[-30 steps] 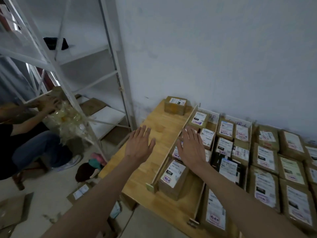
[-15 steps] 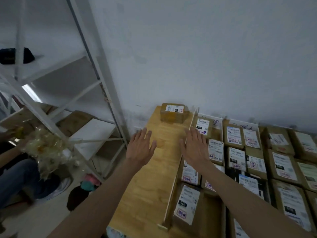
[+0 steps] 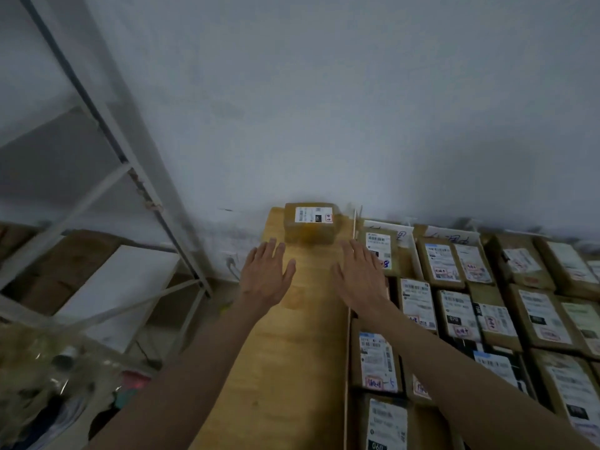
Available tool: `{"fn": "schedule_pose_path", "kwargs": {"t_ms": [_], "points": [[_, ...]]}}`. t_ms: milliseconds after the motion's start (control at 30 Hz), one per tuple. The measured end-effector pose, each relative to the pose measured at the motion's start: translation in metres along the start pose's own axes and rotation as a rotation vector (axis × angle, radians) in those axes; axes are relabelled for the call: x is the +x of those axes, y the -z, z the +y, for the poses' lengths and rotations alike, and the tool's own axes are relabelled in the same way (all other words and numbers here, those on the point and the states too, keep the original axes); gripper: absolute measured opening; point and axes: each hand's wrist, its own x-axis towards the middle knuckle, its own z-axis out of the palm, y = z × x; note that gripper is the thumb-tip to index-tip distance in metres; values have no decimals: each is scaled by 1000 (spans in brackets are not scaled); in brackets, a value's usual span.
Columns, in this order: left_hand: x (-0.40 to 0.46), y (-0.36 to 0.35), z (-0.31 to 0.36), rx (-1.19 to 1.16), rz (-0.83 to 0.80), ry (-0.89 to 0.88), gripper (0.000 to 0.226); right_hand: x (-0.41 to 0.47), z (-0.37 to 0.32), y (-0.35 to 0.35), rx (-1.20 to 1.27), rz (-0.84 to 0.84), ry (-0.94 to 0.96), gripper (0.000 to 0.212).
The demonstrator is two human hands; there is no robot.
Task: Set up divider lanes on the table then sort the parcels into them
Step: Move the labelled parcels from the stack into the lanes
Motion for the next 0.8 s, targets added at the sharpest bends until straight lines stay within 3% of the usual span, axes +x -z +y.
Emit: {"fn": "schedule_pose_path", "kwargs": {"t_ms": [367,533,800], "points": [[149,-57,-63,-79,-76,-41,57,129,-4,-71,99,-42,-183,52],[198,-86,-67,-160,-98,-7,53,179,16,-103,99,-81,-218,39],[238,-137,-61,-405,-168,96,50,219,46,-152,231,-234,-252,50]]}}
